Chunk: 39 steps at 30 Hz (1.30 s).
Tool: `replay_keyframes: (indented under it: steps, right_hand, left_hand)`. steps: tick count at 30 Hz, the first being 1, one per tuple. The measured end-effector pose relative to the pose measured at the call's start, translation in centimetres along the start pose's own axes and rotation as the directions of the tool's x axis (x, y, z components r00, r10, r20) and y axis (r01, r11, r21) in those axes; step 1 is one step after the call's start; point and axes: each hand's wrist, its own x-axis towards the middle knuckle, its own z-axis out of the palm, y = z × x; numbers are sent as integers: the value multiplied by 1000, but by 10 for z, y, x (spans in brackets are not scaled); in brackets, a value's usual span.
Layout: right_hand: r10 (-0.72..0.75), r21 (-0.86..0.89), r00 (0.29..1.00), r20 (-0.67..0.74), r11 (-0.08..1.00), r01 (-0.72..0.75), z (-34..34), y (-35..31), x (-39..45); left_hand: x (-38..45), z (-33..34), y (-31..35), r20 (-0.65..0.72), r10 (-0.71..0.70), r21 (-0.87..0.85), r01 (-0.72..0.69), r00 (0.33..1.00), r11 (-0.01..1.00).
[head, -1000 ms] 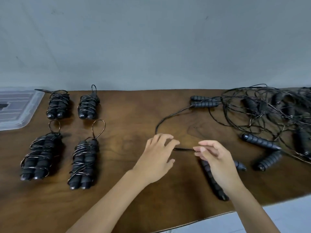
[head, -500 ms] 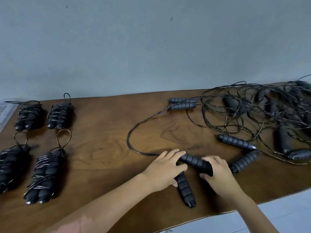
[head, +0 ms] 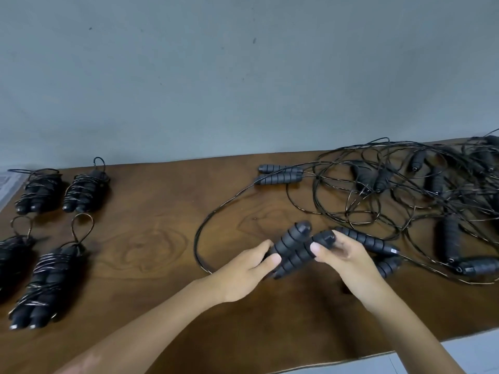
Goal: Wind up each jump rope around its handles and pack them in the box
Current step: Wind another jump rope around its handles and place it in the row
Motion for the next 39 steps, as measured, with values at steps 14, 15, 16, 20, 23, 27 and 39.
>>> replay_keyframes:
  steps: [14, 15, 16, 20, 23, 27, 39]
  right_hand:
    - [-15, 260, 998, 65, 966, -3, 1, -74, 45]
    - [-19, 265, 996, 86, 964, -4, 0, -78, 47]
    - [-28, 267, 993, 111, 964, -2, 0, -82, 48]
    - [-69, 281, 975, 210, 960, 7, -5, -92, 50]
    - [-67, 313, 964, 257, 950, -17, -9, -96, 52]
    - [-43, 355, 950, 308, 932, -73, -12, -97, 51]
    - [-64, 335, 961, 268, 942, -31, -27, -89, 49]
  left_hand:
    - [5, 14, 81, -203, -31, -476, -71, 979, 876]
    - [6, 14, 85, -236, -29, -468, -88, 971, 879]
    - [7, 15, 88, -269, -28, -468, -106, 963, 877]
    - [9, 16, 99, -378, -42, -467, -152, 925, 871]
    - [11, 19, 104, -437, -75, -471, -158, 896, 868]
    - [15, 24, 103, -475, -134, -489, -134, 870, 862]
    - [18, 42, 114, -136, -217, -815, 15, 967, 579]
